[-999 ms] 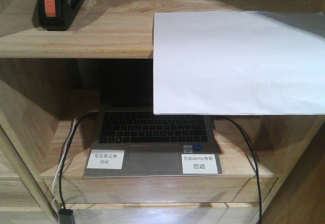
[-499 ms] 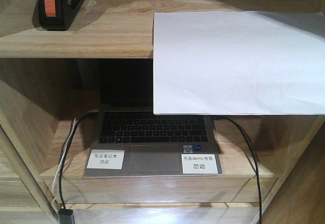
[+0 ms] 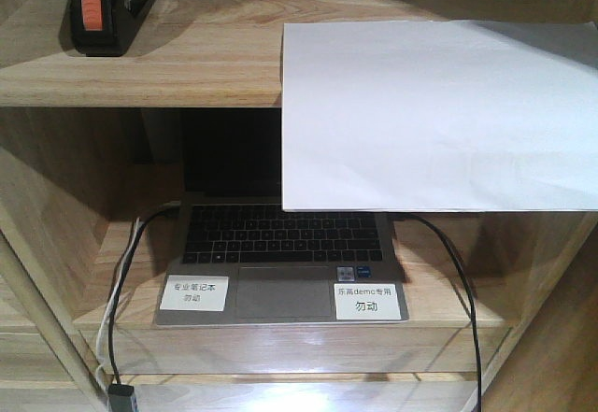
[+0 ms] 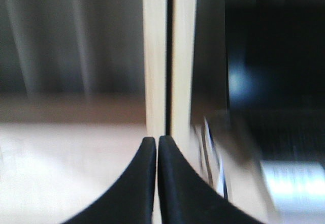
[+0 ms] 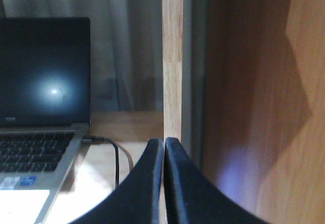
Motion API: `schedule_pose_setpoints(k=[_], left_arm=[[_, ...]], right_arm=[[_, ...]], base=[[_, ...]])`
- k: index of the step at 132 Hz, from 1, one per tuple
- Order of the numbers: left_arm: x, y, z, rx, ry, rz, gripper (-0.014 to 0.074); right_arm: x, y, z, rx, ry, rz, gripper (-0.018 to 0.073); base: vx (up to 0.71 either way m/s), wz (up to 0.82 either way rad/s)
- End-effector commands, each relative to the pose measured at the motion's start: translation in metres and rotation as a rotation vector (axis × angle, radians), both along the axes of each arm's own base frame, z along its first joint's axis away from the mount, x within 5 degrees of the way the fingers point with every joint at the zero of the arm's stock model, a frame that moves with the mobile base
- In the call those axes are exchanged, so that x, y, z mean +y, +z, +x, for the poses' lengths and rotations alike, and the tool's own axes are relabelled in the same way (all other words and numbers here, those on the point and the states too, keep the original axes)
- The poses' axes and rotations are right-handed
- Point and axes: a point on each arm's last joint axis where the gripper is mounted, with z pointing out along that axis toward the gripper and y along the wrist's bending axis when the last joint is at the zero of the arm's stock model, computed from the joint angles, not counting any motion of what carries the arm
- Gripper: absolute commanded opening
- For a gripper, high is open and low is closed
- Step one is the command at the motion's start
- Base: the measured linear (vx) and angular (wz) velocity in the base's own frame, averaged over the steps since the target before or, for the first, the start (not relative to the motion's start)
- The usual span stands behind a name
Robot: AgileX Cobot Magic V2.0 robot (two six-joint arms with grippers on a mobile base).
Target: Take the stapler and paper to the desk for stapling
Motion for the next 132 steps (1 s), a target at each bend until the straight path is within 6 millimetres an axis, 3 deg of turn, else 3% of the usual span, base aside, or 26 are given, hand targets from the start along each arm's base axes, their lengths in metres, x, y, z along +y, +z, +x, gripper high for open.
schedule_pose_setpoints(k=[1,20,38,60,83,104,119,132], left_arm=[[0.003,0.016,-0.003,-0.213,0.032,-0.006,-0.0006],[0.005,0.036,-0.01,-0.416,0.059,0.001,-0.0006],[0.006,0.064,-0.02,-0.561,0.07,0.004,-0.0006],[0.003,0.116,-0.04,-0.647,0.053,0.005,-0.0006],[-0.001,0.177,-0.073,-0.708,0.027,0.011,-0.0006],[-0.003,0.232,-0.09,-0.744,0.014,0.016,-0.0006],[-0.004,0.274,-0.091,-0.724,0.001,0.02,-0.0004],[-0.005,0.299,-0.082,-0.626,-0.017,0.024,0.0001]], right_arm=[[0.001,0.012,-0.001,-0.141,0.006,-0.017,-0.0006],[0.002,0.028,-0.004,-0.32,0.016,-0.029,-0.0006],[0.003,0.057,-0.013,-0.516,0.023,-0.033,-0.0006],[0.003,0.116,-0.036,-0.701,0.02,-0.038,-0.0006],[0.003,0.19,-0.082,-0.886,0.012,-0.043,-0.0006],[0.003,0.248,-0.107,-0.919,0.005,-0.037,-0.0006],[0.002,0.286,-0.105,-0.836,0.006,-0.01,-0.0006],[0.001,0.31,-0.088,-0.71,0.004,0.004,-0.0006]], base=[[0.0,0.0],[0.0,0.0],[0.0,0.0],[0.0,0.0],[0.0,0.0],[0.0,0.0],[0.0,0.0],[0.0,0.0]])
